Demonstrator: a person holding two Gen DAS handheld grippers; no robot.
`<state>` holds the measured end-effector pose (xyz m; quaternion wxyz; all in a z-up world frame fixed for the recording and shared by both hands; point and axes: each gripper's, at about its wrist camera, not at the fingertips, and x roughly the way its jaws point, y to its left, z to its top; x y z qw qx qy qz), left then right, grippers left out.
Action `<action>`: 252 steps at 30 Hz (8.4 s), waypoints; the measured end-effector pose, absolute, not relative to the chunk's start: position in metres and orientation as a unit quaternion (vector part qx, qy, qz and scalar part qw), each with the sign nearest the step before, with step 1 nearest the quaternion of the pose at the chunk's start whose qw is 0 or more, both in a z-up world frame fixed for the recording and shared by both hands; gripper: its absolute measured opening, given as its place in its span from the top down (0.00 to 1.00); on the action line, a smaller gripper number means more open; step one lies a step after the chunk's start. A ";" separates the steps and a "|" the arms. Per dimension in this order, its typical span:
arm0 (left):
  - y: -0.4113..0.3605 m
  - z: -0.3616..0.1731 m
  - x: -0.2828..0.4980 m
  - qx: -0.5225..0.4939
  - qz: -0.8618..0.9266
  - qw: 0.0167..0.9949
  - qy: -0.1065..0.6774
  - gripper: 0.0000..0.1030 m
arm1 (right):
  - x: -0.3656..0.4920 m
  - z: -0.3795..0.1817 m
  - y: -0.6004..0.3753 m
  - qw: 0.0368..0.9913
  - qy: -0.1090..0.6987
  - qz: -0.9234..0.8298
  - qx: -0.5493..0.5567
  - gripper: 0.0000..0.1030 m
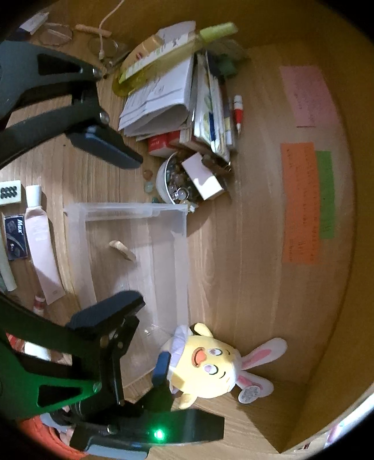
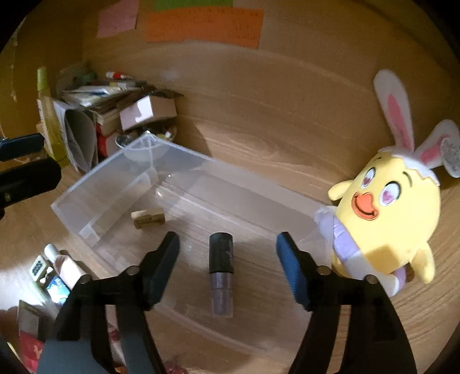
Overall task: Organize objects
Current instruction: 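Withdraw both tools from the bin toward the remaining items, then grasp the white dotted box with the left tool while the right tool grasps the tape roll, then carry the dotted box and tape roll into the bin and release both, then withdraw both tools from the bin toward the remaining items, then grasp the dark green jar with the left tool while the right tool grasps the pink-capped lip tube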
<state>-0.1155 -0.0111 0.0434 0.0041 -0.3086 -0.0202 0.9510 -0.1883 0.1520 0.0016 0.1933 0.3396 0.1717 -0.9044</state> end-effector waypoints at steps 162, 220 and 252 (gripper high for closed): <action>0.024 -0.021 -0.180 -0.398 0.915 0.055 -0.024 0.77 | -0.211 -0.022 0.184 0.204 0.107 -0.895 0.382 0.65; -0.004 -0.019 -0.042 -0.402 0.916 0.010 -0.019 0.07 | -0.106 0.004 0.189 0.236 0.108 -0.905 0.336 0.13; -0.023 -0.070 -0.002 -0.459 0.884 0.038 -0.083 0.28 | -0.104 -0.051 0.147 0.298 0.185 -0.842 0.411 0.47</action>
